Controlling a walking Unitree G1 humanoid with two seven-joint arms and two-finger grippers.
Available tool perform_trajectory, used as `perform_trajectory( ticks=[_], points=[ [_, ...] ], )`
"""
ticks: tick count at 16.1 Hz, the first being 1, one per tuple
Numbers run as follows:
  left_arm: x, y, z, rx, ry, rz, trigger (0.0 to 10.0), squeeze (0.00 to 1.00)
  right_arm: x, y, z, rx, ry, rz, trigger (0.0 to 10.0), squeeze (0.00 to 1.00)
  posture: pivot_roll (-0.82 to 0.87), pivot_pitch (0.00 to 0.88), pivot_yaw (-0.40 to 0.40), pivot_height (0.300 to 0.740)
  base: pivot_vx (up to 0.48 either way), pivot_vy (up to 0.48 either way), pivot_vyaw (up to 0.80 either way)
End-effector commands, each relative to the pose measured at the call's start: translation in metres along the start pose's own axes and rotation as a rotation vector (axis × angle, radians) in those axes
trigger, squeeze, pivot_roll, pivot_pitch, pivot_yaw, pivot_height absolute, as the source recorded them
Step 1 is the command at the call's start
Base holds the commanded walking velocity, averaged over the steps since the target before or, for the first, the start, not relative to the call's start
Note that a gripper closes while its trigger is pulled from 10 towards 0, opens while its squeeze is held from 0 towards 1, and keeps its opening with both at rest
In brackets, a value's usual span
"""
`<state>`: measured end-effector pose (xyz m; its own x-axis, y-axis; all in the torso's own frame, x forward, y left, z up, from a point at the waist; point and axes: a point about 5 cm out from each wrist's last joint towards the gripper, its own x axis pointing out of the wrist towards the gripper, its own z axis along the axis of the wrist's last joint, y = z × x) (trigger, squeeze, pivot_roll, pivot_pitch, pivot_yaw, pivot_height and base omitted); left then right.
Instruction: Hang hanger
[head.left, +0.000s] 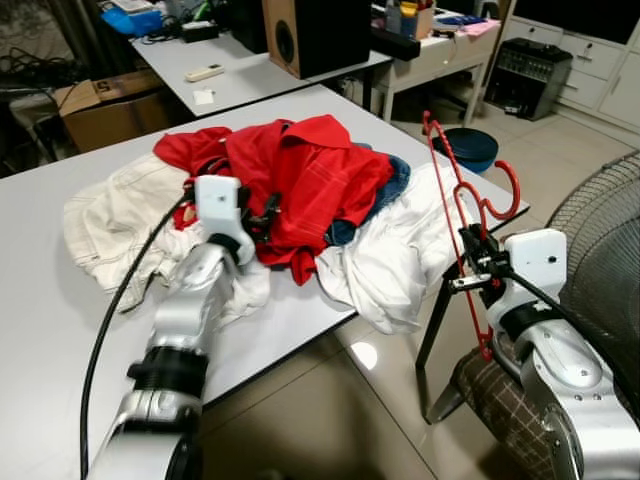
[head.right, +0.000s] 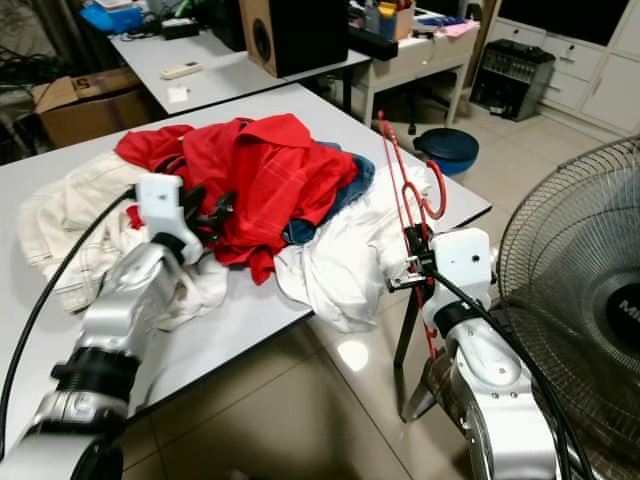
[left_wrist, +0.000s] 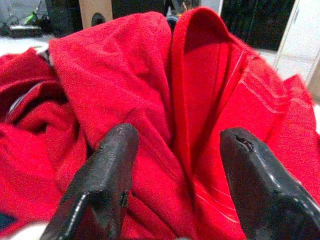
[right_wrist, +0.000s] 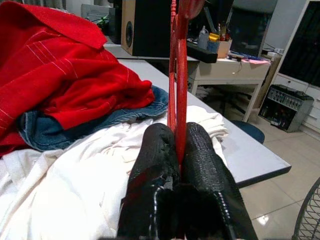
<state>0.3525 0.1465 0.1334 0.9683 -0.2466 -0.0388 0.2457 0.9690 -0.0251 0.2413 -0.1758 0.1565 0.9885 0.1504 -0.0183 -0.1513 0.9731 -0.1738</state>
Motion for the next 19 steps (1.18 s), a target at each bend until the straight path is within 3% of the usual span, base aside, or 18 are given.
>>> perform_trajectory(
  ticks=[1, 2, 3, 9, 10, 11, 19],
  points=[
    [0.002, 0.009, 0.001, 0.066, 0.014, 0.052, 10.0, 0.89, -0.001, 0.001, 0.003, 0.003, -0.008, 0.01, 10.0, 0.0, -0.11, 0.0, 0.09, 0.74, 0.0, 0.0, 0.0],
    [0.004, 0.014, 0.0, 0.111, 0.033, 0.106, 10.0, 0.7, -0.001, 0.001, 0.003, 0.002, -0.009, 0.011, 10.0, 0.0, -0.11, 0.0, 0.093, 0.74, 0.0, 0.0, 0.0],
    [0.005, 0.016, 0.0, 0.105, 0.027, 0.127, 10.0, 0.02, -0.002, 0.001, 0.003, 0.002, -0.011, 0.012, 10.0, 0.0, -0.11, 0.0, 0.094, 0.74, 0.0, 0.0, 0.0],
    [0.005, 0.02, -0.002, 0.204, 0.019, 0.158, 10.0, 0.0, -0.002, 0.002, 0.004, -0.001, -0.012, 0.025, 10.0, 0.0, -0.1, 0.0, 0.088, 0.74, 0.0, 0.0, 0.0],
    [0.005, 0.021, -0.002, 0.203, 0.023, 0.163, 4.2, 0.0, -0.001, 0.003, 0.004, -0.001, -0.013, 0.027, 10.0, 0.0, -0.1, 0.0, 0.085, 0.74, 0.0, 0.0, 0.0],
    [0.005, 0.022, -0.003, 0.198, 0.025, 0.163, 0.0, 0.0, -0.001, 0.004, 0.004, -0.002, -0.014, 0.03, 10.0, 0.0, -0.1, 0.0, 0.085, 0.74, 0.0, 0.0, 0.0],
    [0.006, 0.025, -0.006, 0.19, 0.041, 0.183, 0.0, 0.0, 0.0, 0.004, 0.004, -0.012, -0.018, 0.032, 10.0, 0.0, -0.1, 0.0, 0.088, 0.74, 0.0, 0.0, 0.0]
  ],
)
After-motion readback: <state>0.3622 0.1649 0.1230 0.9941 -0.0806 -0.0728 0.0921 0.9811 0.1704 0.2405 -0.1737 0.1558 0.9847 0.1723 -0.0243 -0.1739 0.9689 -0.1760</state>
